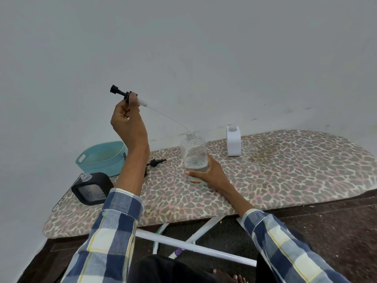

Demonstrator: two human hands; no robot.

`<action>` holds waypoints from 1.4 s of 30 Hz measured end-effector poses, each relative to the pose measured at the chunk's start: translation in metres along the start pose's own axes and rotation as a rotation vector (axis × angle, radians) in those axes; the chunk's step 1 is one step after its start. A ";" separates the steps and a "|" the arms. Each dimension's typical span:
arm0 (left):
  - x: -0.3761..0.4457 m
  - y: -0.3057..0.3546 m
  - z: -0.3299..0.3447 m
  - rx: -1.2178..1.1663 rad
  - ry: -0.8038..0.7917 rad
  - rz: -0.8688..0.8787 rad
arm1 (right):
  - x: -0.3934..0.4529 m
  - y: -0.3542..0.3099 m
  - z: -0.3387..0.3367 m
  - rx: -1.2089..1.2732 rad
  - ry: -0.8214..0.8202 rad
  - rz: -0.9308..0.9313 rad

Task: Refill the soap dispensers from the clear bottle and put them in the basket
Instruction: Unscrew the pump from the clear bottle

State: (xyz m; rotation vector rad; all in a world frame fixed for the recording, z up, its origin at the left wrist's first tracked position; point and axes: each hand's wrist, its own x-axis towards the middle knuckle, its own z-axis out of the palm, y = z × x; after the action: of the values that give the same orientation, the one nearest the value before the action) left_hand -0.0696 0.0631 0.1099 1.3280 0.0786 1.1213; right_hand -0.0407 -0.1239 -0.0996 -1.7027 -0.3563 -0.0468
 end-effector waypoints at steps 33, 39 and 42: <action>0.008 -0.016 -0.019 0.088 0.016 -0.118 | -0.001 0.000 0.000 0.028 -0.004 0.020; 0.009 -0.026 -0.028 -0.045 0.109 -0.377 | -0.001 -0.001 0.001 0.021 -0.002 0.019; 0.009 -0.035 -0.038 -0.123 0.147 -0.527 | -0.001 -0.001 0.000 0.025 -0.008 0.017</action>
State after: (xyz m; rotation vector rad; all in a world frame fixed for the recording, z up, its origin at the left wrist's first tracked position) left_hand -0.0677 0.1021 0.0751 1.0300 0.4356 0.7563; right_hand -0.0415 -0.1237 -0.0989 -1.6817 -0.3468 -0.0225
